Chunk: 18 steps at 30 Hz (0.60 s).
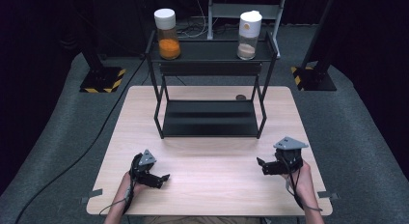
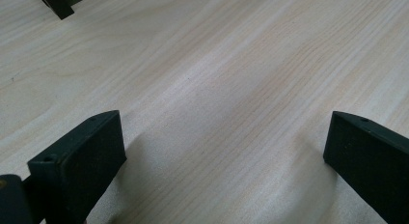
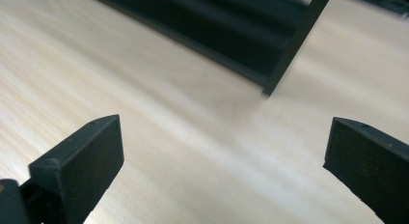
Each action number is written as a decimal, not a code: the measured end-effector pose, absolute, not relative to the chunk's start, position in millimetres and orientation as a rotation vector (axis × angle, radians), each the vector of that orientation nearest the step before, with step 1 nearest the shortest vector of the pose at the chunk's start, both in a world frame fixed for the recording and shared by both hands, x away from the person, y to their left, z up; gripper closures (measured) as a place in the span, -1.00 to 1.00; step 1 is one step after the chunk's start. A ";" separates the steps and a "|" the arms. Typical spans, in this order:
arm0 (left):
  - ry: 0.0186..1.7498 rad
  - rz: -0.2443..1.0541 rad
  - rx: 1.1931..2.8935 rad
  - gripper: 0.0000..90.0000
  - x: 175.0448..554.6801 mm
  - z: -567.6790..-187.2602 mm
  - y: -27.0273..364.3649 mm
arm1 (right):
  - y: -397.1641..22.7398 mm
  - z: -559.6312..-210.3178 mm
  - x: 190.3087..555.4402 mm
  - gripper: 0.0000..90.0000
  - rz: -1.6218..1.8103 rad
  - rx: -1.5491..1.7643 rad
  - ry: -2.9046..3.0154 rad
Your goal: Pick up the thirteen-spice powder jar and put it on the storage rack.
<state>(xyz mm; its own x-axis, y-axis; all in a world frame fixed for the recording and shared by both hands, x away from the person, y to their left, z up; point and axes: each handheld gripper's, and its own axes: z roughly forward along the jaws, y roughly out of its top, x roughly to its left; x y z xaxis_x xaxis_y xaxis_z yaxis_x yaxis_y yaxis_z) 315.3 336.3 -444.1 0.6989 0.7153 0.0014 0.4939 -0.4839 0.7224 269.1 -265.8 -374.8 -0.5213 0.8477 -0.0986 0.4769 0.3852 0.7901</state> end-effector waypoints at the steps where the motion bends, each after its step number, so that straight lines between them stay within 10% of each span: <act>1: 0.918 0.394 2.183 -0.99 315.3 -444.1 336.3 | -266.1 -386.8 266.5 -1.00 1.011 1.162 2.136; 18: 0.918 0.394 2.184 -0.99 315.3 -444.1 336.3 | -259.4 -441.9 262.1 -1.00 0.980 1.235 2.202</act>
<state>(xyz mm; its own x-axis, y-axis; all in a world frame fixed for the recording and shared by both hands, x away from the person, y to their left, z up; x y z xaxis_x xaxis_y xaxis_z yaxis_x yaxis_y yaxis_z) 315.3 336.3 -444.1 0.6990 0.7151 0.0015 0.4940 -0.4844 0.7220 262.1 -259.4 -441.9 -0.5113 0.8590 -0.0266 0.5552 0.3538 0.7528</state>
